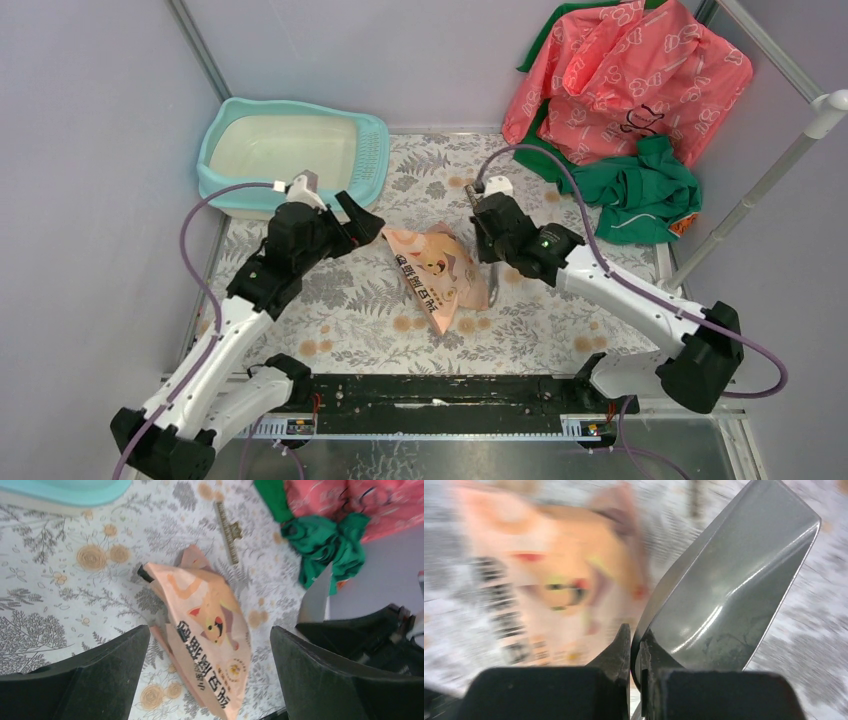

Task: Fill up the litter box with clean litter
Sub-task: Pick up the spatula from the center of the board, then place the spatula at the center of the board, then open the cat litter bag at the center of the board.

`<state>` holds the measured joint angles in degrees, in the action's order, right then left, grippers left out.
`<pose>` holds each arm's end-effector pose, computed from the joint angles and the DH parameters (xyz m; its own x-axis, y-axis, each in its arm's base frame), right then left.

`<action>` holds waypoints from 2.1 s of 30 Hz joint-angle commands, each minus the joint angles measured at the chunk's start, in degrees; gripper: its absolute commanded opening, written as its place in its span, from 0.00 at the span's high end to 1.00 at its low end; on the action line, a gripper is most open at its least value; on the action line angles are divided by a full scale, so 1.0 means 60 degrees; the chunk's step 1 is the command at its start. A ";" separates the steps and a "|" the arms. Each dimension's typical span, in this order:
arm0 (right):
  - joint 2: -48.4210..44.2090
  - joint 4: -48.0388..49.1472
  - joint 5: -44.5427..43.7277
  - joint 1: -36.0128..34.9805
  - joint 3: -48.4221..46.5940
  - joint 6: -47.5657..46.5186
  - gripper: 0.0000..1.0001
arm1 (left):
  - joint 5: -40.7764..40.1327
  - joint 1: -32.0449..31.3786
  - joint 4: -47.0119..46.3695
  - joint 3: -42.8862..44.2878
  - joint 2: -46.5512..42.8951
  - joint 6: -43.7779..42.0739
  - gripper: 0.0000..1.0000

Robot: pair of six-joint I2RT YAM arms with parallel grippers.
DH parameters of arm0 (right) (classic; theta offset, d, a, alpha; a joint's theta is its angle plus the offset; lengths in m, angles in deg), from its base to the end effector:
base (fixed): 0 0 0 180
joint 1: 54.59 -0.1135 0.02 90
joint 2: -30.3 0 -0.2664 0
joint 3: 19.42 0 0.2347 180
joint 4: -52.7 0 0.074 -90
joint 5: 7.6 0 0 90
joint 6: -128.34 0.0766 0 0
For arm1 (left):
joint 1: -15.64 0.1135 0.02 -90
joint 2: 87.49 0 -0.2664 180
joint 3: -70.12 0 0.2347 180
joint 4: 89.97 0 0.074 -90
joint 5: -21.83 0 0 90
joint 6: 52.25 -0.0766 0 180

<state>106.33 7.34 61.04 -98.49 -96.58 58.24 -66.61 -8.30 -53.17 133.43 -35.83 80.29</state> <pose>0.2315 0.1841 0.2753 -0.6284 -0.1648 -0.7602 -0.2593 0.9658 0.0050 0.2011 -0.0915 0.3059 -0.5757 -0.4839 -0.6591 0.0528 0.7824 -0.6205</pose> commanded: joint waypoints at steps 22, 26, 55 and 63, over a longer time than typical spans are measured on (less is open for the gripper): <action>0.7543 0.3264 0.4613 -0.3356 -0.6208 0.0288 1.00 | -0.3240 0.0051 0.2486 0.1260 -0.2799 0.0487 0.01; 0.8716 0.3037 0.4424 -0.3347 -0.7283 0.0300 1.00 | -0.3260 0.0052 0.2489 0.1068 -0.2764 0.0479 0.01; 0.1929 0.3977 0.2623 -0.3391 -0.0313 0.0500 0.28 | -0.2536 0.0066 0.2036 0.0948 -0.1914 -0.0187 0.01; -0.0438 0.3767 0.1619 -0.4132 0.2295 0.1164 0.26 | -0.2176 0.0091 0.1508 0.0678 -0.1421 -0.0219 0.01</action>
<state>106.86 30.62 76.86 -119.87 -86.61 62.74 -81.29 -8.30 -39.62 138.23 -45.64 80.36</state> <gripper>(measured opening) 0.737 0.986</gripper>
